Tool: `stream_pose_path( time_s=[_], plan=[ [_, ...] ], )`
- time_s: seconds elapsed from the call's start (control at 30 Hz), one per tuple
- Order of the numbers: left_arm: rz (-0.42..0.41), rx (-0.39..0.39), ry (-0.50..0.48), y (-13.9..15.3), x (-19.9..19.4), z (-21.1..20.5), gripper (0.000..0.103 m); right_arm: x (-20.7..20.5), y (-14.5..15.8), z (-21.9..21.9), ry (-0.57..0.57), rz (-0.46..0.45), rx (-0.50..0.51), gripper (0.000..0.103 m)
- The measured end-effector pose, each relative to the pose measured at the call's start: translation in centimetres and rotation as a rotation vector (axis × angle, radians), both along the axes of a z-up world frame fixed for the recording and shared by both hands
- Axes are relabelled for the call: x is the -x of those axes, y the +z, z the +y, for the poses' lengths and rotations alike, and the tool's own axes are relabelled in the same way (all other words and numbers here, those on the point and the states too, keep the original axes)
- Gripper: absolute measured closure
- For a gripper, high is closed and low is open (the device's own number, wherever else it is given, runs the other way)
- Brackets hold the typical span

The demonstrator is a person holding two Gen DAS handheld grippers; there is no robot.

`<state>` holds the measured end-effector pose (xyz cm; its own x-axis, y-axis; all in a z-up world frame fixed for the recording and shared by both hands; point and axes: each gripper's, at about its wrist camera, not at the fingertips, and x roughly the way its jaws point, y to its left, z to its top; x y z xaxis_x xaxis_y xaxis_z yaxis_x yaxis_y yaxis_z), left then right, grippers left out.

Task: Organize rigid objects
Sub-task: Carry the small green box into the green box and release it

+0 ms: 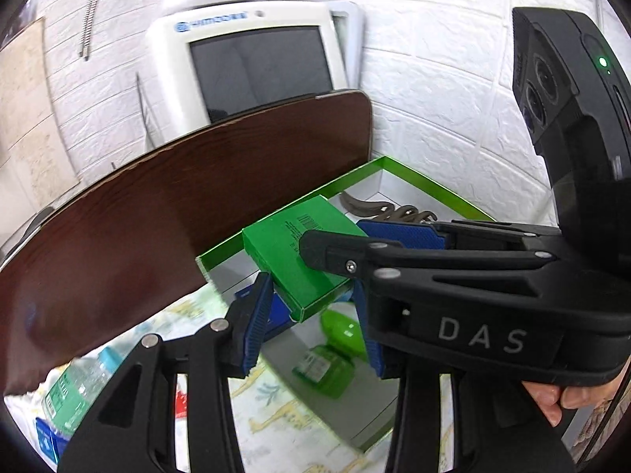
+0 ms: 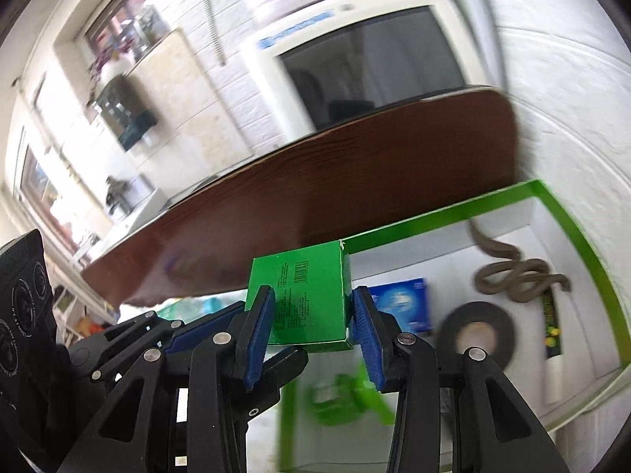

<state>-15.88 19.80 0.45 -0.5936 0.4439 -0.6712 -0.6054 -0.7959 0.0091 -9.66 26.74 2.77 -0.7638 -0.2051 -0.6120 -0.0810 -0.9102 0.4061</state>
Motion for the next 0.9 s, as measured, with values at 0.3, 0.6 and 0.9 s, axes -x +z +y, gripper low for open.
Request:
stream_pose_path(
  time_s=[0.3, 0.6, 0.9],
  plan=[
    [-0.031, 0.043, -0.042, -1.5, 1.8, 3.5, 0.062, 0.8, -1.9, 4.2, -0.070, -0.021, 0.046, 0.060],
    [-0.060, 0.061, -0.056, -2.5, 4.0, 5.4, 0.062, 1.7, -3.6, 7.0, -0.095, -0.037, 0.069, 0.060],
    [-0.106, 0.079, -0.021, -4.0, 5.3, 5.5, 0.062, 2.5, -5.3, 8.4, -0.162, -0.071, 0.036, 0.060]
  ],
)
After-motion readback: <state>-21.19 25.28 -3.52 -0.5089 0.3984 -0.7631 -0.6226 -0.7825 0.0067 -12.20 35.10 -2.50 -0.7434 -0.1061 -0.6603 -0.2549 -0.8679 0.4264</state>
